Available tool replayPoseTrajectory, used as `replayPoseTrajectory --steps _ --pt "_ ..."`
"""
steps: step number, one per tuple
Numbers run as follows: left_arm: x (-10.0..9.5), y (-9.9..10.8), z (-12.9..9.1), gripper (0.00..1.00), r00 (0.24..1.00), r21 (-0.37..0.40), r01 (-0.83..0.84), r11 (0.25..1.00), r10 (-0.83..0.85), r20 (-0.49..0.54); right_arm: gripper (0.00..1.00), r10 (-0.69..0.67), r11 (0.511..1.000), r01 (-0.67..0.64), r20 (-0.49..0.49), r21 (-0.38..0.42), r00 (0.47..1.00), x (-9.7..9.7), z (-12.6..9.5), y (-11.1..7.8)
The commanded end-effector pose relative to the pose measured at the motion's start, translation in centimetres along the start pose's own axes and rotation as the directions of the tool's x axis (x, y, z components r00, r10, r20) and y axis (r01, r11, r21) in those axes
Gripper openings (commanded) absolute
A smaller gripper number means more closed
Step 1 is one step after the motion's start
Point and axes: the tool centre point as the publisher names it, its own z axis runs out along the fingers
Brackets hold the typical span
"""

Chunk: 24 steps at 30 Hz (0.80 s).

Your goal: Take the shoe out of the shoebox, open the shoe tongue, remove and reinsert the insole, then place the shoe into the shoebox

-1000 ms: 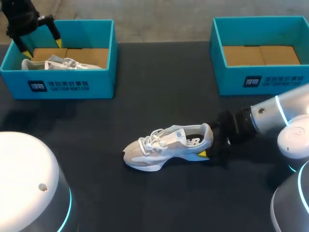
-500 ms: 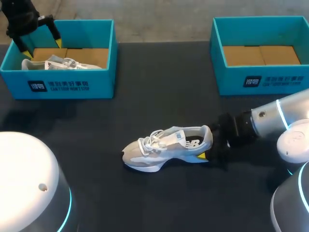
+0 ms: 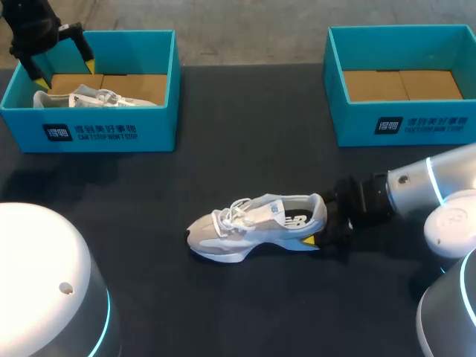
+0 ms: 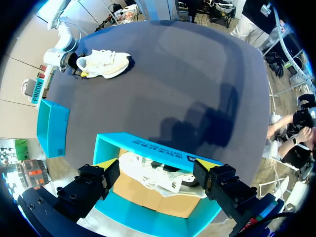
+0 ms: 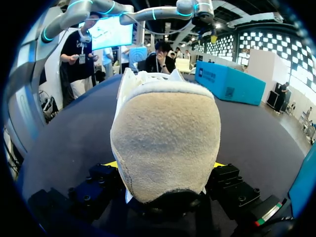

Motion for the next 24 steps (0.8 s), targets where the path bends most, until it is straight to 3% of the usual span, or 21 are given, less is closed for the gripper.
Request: replayPoseTrajectory --steps 1,24 --pt "0.00 0.03 -0.01 1.00 1.000 0.000 -0.001 1.000 0.001 -0.001 0.00 0.004 1.000 -0.004 0.010 0.009 1.000 0.09 0.47 0.27" --pt "0.00 0.03 -0.01 1.00 1.000 0.000 -0.001 1.000 0.001 -0.001 0.00 0.014 1.000 -0.014 0.024 -0.001 1.000 0.28 0.87 0.32"
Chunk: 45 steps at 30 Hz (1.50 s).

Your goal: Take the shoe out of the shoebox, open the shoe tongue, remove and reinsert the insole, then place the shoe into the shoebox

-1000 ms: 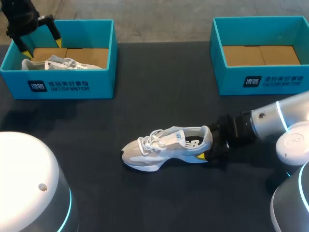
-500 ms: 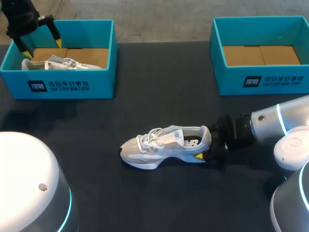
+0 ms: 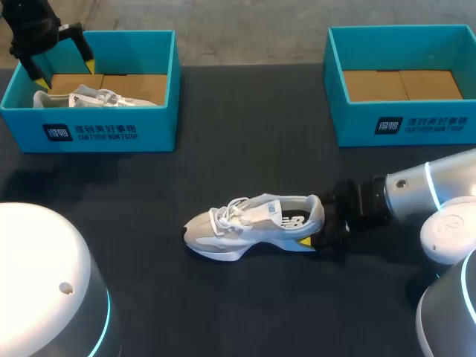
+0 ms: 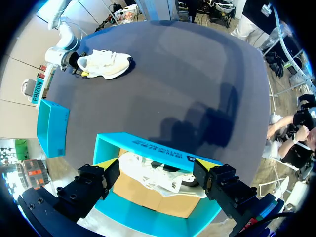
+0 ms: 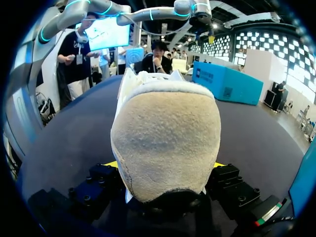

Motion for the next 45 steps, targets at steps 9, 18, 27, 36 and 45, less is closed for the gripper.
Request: replayPoseTrajectory --steps 9,18,27,36,45 --pt "0.0 0.0 0.0 1.00 1.000 0.000 -0.001 1.000 0.001 -0.001 0.00 0.000 1.000 0.000 0.001 0.006 1.000 0.1 0.4 0.1" --pt "-0.1 0.2 0.0 1.00 1.000 -0.005 0.016 1.000 -0.016 0.001 0.00 0.000 1.000 0.000 0.001 0.006 1.000 0.1 0.4 0.1" --pt "-2.9 -0.2 -2.0 1.00 0.935 -0.009 0.342 0.940 -0.339 0.099 0.00 0.000 1.000 0.000 0.001 0.006 1.000 0.1 0.4 0.1" --pt "-6.0 -2.4 -2.3 1.00 0.789 -0.005 0.608 0.794 -0.603 0.120 0.00 0.000 1.000 0.000 0.001 0.006 1.000 0.1 0.4 0.1" --pt "-10.7 -6.5 -0.5 1.00 0.587 -0.058 0.808 0.586 -0.795 0.151 0.00 0.000 1.000 0.000 0.001 0.006 1.000 0.1 0.4 0.1"
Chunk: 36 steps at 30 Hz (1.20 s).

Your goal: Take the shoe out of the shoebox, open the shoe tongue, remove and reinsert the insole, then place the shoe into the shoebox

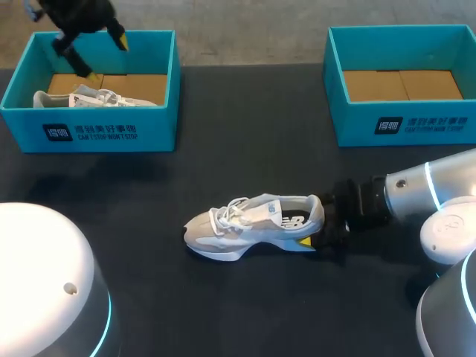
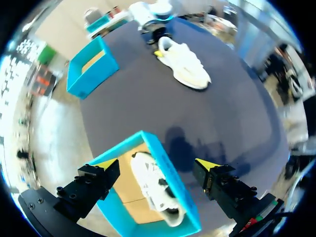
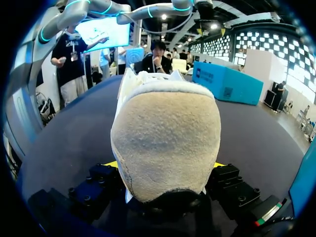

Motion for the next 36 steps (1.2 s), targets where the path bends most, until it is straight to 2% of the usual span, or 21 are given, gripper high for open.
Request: replayPoseTrajectory --steps 1,3,8,18,23,36 --pt "0.5 -3.5 1.2 1.00 0.982 -0.097 0.187 0.977 -0.184 0.045 0.00 0.000 1.000 0.000 0.001 0.006 1.000 0.1 0.4 0.1" --pt "0.7 -4.9 1.6 1.00 0.965 -0.126 0.260 0.957 -0.253 0.068 0.00 0.000 1.000 0.000 0.001 0.006 1.000 0.1 0.4 0.1" --pt "1.6 -7.4 2.5 1.00 0.905 -0.124 0.416 0.901 -0.398 0.149 0.00 0.000 1.000 0.000 0.001 0.006 1.000 0.1 0.4 0.1" --pt "3.1 -11.7 4.5 1.00 0.735 -0.034 0.645 0.763 -0.608 0.299 0.00 0.000 1.000 0.000 0.001 0.006 1.000 0.1 0.4 0.1" --pt "3.1 -13.5 5.8 1.00 0.746 -0.011 0.635 0.773 -0.609 0.271 0.00 0.000 1.000 0.000 0.001 0.006 1.000 0.1 0.4 0.1" --pt "3.1 -13.5 5.8 1.00 0.746 -0.011 0.635 0.773 -0.609 0.271 0.00 0.000 1.000 0.000 0.001 0.006 1.000 0.1 0.4 0.1"
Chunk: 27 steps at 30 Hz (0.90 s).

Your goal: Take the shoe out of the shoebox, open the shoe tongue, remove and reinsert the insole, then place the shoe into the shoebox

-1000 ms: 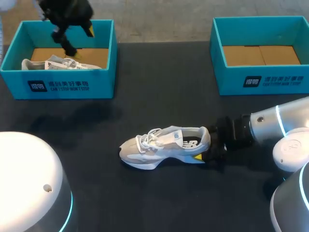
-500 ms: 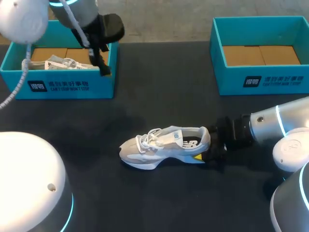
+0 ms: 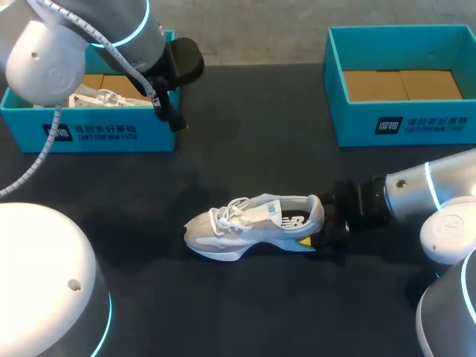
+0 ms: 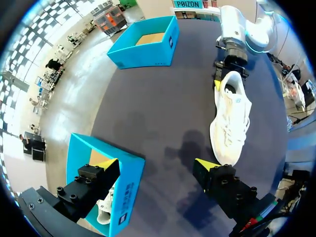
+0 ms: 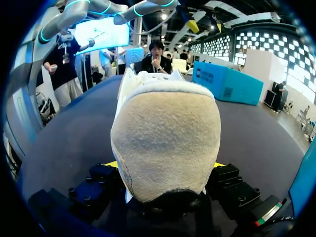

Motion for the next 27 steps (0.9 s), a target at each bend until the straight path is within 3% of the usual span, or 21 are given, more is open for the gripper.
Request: replayPoseTrajectory --steps 1,13,19,27 --pt "0.0 0.1 0.0 1.00 1.000 0.002 -0.002 1.000 0.002 -0.001 0.00 0.000 1.000 0.000 0.001 0.006 1.000 0.1 0.4 0.1" --pt "0.0 0.0 0.1 1.00 1.000 0.002 0.015 1.000 -0.015 -0.008 0.00 0.000 1.000 0.000 0.001 0.006 1.000 0.1 0.4 0.1" --pt "-0.8 -1.5 0.2 1.00 0.934 -0.055 0.334 0.941 -0.339 -0.113 0.00 0.000 1.000 0.000 0.001 0.006 1.000 0.1 0.4 0.1" --pt "-0.3 -2.4 -0.1 1.00 0.838 -0.157 0.514 0.843 -0.533 -0.119 0.00 0.000 1.000 0.000 0.001 0.006 1.000 0.1 0.4 0.1"
